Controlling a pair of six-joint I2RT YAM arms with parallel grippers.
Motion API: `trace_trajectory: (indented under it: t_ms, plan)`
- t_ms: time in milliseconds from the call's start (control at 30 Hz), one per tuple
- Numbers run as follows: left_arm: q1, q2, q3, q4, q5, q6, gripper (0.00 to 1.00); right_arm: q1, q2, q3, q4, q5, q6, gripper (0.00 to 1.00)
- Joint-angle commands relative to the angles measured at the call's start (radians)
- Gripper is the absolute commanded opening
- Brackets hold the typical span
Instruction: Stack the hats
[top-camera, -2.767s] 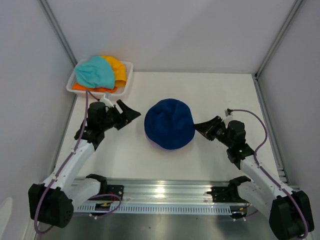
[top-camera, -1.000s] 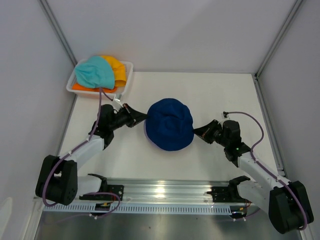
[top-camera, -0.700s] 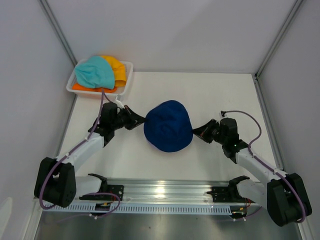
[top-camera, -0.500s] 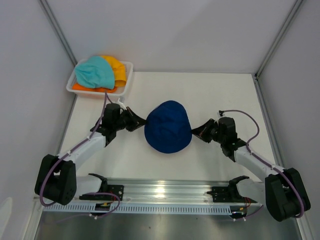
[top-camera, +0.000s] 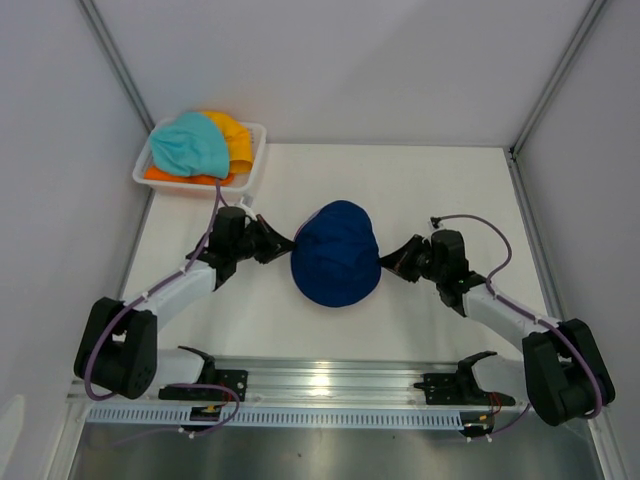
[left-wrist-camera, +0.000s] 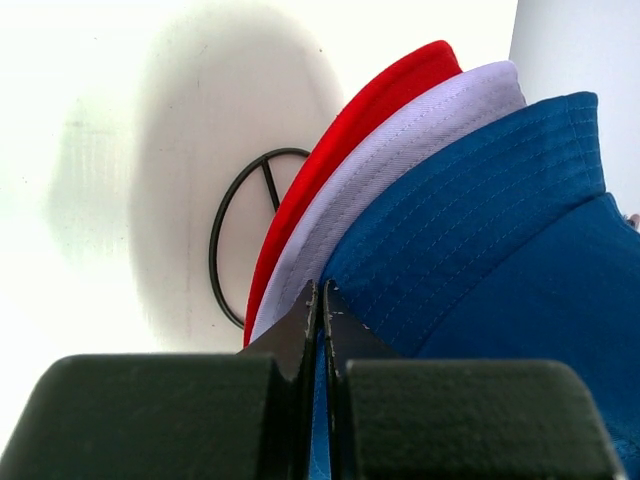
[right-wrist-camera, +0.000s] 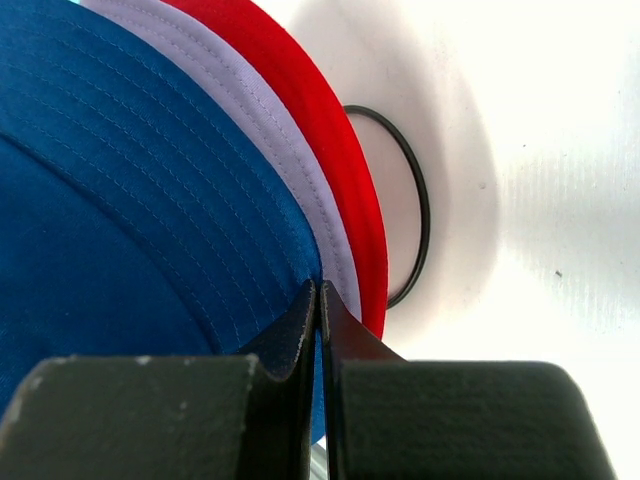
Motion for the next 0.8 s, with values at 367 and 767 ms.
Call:
trace_trajectory:
  t_ms: [367, 767]
  plan:
    - [0.010, -0.144, 0.190, -0.309, -0.146, 0.229, 0.36, 0.010, -0.118, 0.273, -0.472, 0.138, -0.272, 0.57]
    - [0.010, -0.077, 0.391, -0.265, -0.174, 0.371, 0.56, -0.036, -0.030, 0.502, -0.370, 0.154, -0.409, 0.77]
